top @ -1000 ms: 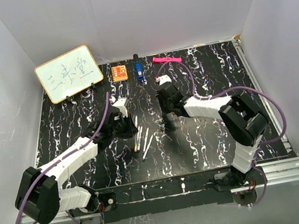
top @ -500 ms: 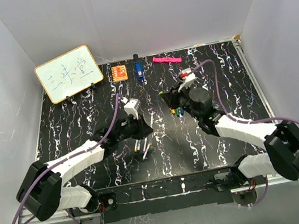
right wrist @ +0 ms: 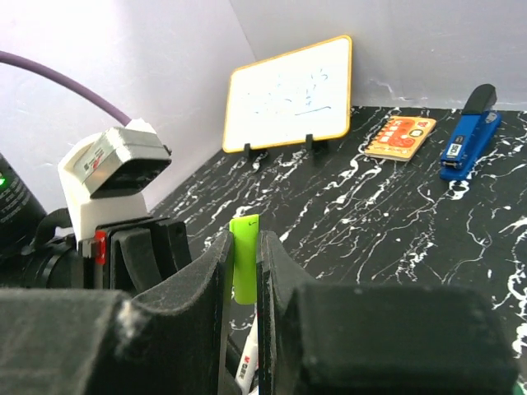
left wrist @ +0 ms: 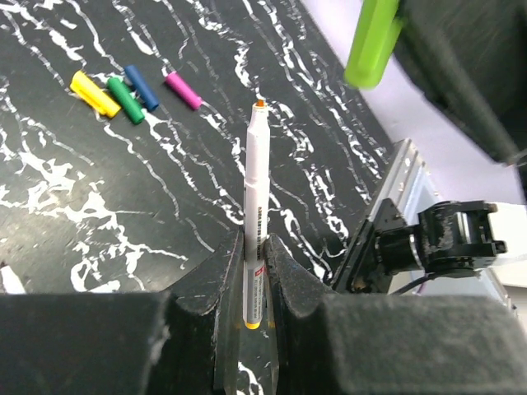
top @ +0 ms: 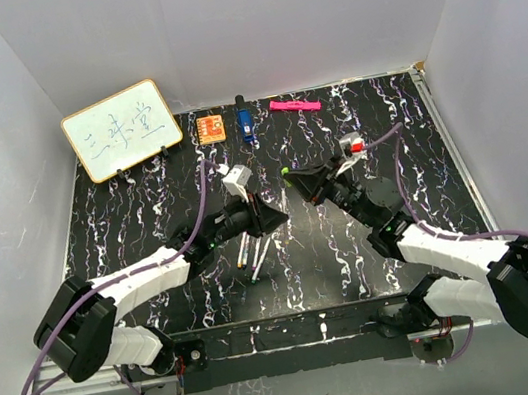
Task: Insert the pens into the pen caps
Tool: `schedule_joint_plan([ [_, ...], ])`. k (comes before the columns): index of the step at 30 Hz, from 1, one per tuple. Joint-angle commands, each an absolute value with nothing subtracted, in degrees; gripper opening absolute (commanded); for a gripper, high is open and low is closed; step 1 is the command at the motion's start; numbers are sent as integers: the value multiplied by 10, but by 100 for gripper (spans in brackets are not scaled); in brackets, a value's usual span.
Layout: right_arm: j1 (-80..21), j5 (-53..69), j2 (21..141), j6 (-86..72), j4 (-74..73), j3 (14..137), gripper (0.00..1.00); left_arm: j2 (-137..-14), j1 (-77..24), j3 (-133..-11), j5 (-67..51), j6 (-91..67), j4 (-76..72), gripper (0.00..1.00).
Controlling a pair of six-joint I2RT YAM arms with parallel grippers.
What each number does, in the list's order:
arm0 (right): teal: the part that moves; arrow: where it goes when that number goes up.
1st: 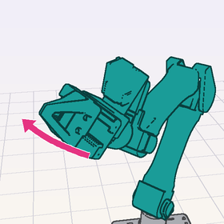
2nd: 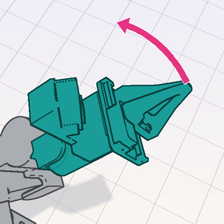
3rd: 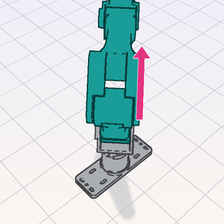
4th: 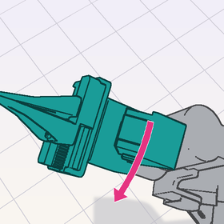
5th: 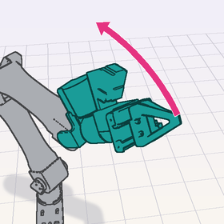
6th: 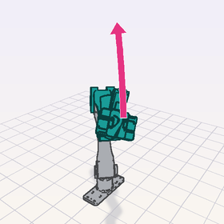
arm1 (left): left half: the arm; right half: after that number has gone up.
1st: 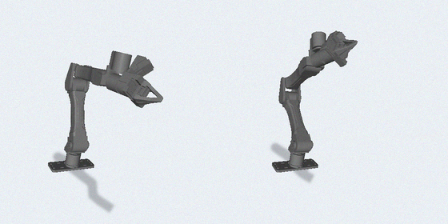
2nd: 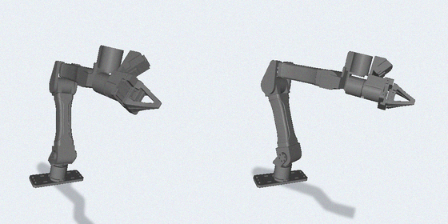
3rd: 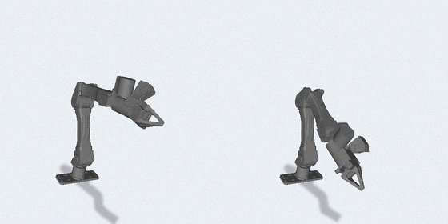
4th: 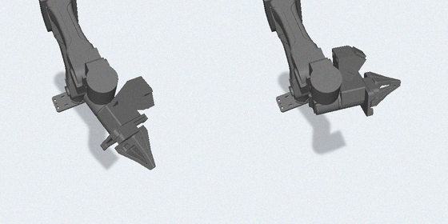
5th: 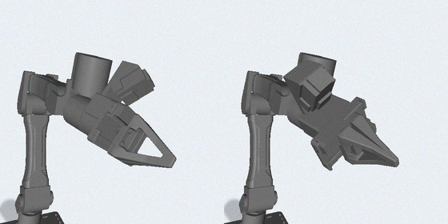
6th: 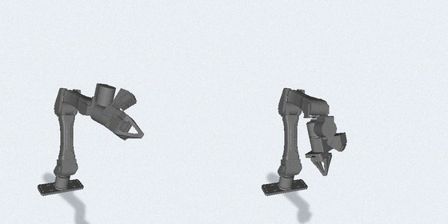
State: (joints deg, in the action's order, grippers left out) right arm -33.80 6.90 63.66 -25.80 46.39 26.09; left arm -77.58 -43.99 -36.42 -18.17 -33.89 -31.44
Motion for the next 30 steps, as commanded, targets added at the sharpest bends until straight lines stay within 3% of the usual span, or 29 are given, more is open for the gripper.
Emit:
schedule_joint_plan([
  [1, -338, 75, 617, -292, 572, 224, 0, -774, -442, -362, -219, -369, -392, 0],
  [12, -338, 46, 635, -323, 672, 205, 0, -797, -449, -360, -241, -389, -426, 0],
  [30, -338, 31, 661, -321, 667, 213, 0, -758, -468, -364, -195, -325, -387, 0],
])
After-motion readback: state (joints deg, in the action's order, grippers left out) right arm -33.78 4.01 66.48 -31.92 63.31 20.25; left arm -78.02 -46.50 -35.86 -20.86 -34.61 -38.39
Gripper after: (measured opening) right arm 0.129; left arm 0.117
